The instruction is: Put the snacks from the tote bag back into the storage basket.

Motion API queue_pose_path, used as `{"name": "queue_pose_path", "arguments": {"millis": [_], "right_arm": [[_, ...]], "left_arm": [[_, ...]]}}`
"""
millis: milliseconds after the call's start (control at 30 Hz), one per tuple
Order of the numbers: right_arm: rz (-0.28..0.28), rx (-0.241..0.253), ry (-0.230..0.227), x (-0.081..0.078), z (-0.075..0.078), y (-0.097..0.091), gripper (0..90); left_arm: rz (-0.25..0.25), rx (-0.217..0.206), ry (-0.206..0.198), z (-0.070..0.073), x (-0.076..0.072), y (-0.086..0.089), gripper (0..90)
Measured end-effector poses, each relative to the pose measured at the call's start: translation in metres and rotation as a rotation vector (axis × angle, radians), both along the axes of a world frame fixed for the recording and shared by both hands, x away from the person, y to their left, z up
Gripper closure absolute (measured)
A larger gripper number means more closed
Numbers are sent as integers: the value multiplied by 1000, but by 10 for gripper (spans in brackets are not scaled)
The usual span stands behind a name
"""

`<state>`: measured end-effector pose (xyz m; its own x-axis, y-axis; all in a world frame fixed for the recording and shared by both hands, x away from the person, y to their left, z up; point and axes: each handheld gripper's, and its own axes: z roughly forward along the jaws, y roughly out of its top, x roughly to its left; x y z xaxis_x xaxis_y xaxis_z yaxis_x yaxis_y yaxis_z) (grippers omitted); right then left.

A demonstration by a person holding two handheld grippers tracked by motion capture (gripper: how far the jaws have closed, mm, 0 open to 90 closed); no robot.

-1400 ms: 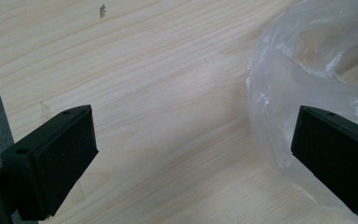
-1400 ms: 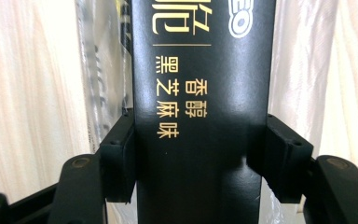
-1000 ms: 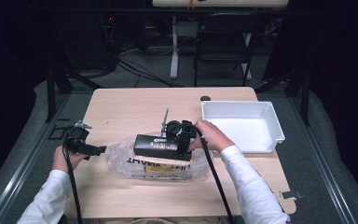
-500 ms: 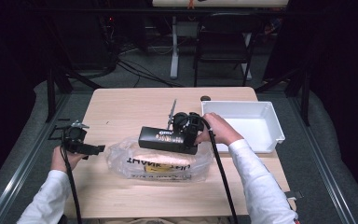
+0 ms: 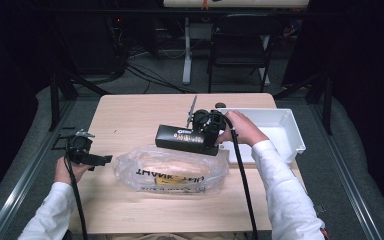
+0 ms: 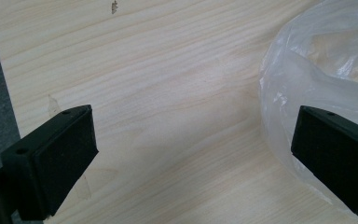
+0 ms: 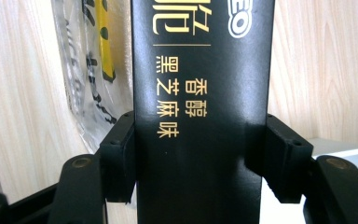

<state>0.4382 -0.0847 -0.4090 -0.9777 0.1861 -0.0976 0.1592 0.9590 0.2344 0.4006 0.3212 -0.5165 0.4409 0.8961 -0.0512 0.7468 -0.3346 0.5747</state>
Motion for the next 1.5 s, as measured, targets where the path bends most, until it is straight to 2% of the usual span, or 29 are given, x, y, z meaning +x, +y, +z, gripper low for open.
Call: {"name": "queue_pose_path", "arguments": {"millis": [33,800,1333,1500], "right_arm": [[-5,-3,12,2,1,-2,377],[-76,-20,-18,14,13,-45,377],[-142,-6,-41,24,11,-92,378],[-156,-1,-33,26,8,-104,378]], "left_arm": [[-1,0,1,0,0,0,1],[-2,13,6,0,-1,1,1],[6,21,22,-4,2,1,1],[7,17,22,-4,2,1,1]]}}
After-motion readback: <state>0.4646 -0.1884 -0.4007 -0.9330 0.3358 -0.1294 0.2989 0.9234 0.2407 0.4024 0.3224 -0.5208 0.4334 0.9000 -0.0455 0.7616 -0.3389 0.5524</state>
